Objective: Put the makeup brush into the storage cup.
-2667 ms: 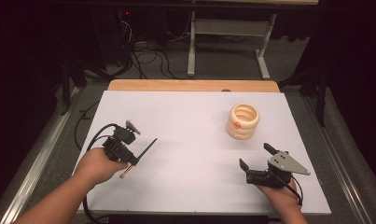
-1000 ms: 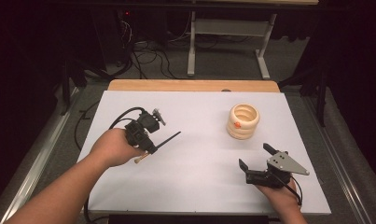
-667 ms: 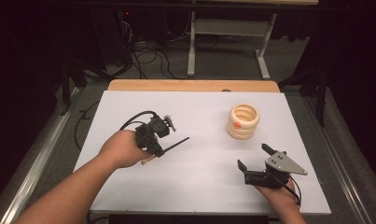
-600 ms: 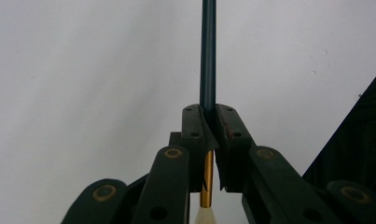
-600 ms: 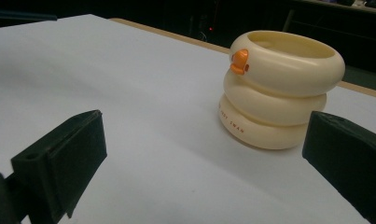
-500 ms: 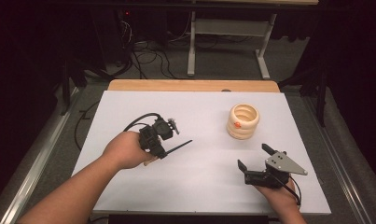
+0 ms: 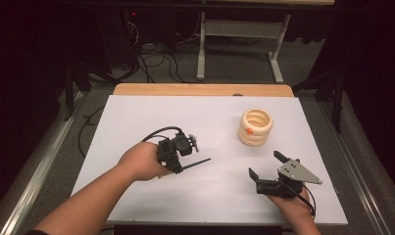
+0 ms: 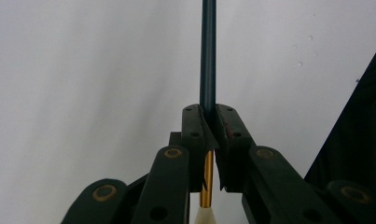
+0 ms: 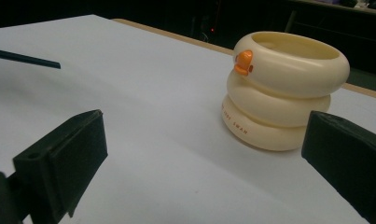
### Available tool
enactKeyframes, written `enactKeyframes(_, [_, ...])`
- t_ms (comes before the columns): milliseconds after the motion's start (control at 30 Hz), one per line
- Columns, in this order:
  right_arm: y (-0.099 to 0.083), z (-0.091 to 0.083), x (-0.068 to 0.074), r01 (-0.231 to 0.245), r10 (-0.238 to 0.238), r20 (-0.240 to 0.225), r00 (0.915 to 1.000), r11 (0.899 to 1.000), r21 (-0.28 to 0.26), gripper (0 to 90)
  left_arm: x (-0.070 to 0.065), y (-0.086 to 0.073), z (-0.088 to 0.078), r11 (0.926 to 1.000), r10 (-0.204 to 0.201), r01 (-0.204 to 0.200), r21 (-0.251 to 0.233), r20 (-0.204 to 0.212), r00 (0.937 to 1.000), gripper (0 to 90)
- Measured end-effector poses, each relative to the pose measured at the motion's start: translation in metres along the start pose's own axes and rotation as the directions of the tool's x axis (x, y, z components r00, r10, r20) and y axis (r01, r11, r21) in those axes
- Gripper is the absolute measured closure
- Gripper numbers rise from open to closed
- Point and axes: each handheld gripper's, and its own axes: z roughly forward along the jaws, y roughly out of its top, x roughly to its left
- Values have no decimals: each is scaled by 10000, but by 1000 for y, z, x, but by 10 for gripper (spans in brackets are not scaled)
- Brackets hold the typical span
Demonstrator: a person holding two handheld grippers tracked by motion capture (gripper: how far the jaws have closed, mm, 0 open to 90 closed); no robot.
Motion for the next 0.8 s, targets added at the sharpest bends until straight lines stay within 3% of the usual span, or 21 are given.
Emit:
enactKeyframes(233, [7,3,3,-28,28,105,9999,10000,-51,38,1,3,-1,9997,171,-169,-154,152,9997,831])
enactKeyframes(400, [26,6,5,73,-69,132,9999,9995,-307,61,3,2,-4,9996,118,-115,-256,96,9999,831])
enactKeyframes(633, [48,21,10,167,-177,-222,9996,9989,-446,69,2,2,-11,9985,124,-118,-529,112,9999,831])
enactKeyframes(800, [58,33,15,507,-516,-259,9983,9981,-343,117,2,3,-11,9993,229,-228,-293,32,9997,831])
